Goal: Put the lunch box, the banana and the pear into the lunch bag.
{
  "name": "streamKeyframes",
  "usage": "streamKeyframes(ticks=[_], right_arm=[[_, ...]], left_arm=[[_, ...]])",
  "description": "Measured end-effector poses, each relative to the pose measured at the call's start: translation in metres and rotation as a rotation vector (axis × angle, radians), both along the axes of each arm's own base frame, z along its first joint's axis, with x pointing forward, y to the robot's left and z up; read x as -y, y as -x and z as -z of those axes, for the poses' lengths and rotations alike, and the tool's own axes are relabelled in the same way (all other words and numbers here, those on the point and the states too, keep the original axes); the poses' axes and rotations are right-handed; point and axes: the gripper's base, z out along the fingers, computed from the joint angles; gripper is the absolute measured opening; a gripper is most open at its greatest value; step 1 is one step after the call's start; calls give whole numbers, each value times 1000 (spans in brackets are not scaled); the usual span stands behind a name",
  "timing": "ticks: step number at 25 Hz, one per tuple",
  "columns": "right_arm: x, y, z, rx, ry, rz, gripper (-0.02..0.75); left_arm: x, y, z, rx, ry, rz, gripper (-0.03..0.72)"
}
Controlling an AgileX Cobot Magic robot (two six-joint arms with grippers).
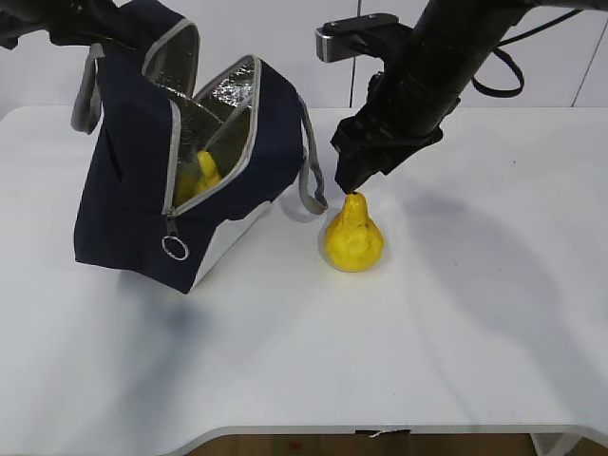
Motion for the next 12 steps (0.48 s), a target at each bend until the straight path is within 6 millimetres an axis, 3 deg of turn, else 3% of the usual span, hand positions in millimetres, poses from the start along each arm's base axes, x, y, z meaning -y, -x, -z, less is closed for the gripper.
streamKeyframes(ticks=[12], right_arm=[[-1, -17, 39, -57, -20, 12, 502]], left_arm=[[0, 0, 0, 0, 0, 0, -6]])
